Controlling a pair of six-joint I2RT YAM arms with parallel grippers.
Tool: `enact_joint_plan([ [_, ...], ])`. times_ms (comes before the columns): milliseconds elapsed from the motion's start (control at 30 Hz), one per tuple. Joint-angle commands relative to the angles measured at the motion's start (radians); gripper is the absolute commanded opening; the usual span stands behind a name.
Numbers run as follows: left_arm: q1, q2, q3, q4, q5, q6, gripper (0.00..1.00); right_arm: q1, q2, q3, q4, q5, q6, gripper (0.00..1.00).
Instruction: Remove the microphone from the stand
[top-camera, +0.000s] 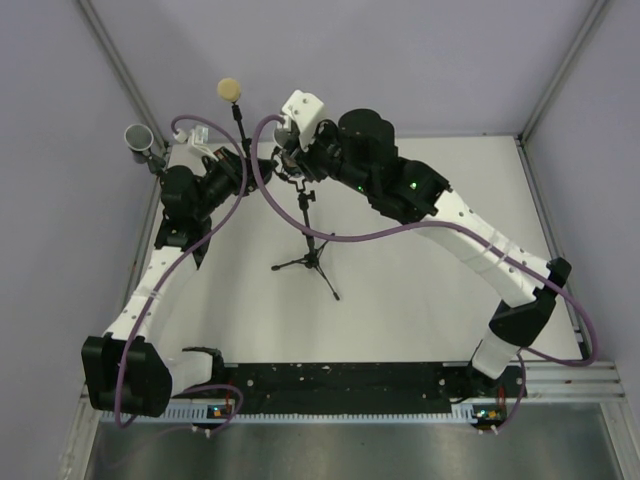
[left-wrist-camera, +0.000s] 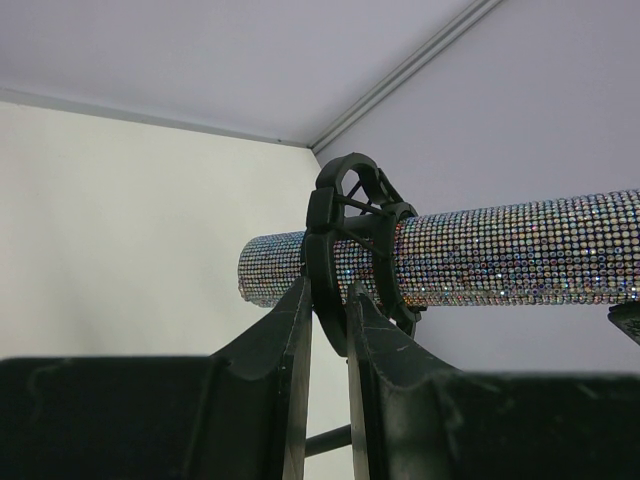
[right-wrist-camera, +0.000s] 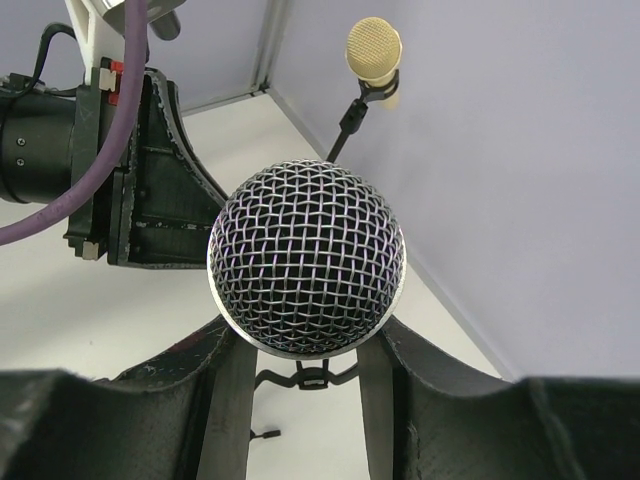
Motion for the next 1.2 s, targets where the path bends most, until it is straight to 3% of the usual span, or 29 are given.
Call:
enact_joint_plan([
  [0,0.010,0.003,-0.019,-0.024,-0.034,0.069,0.00,0.011,-0.036,0.054,0.058,-0.010,0.006,0.35],
  [200,0.010,-0.002,-0.019,-0.023,-0.030,0.071,0.00,0.011,-0.033,0.016,0.072,-0.002,0.001,0.51],
  [367,0.010,-0.005,-0.022,-0.023,-0.030,0.074,0.00,0.011,-0.027,-0.035,0.104,0.016,0.000,0.57],
  [933,0.010,-0.013,-0.030,-0.004,-0.011,0.068,0.00,0.011,0.041,-0.055,0.147,0.051,0.012,0.59],
  [1167,0.010,-0.016,-0.033,0.000,-0.008,0.065,0.00,0.011,0.049,-0.055,0.147,0.050,0.017,0.54],
])
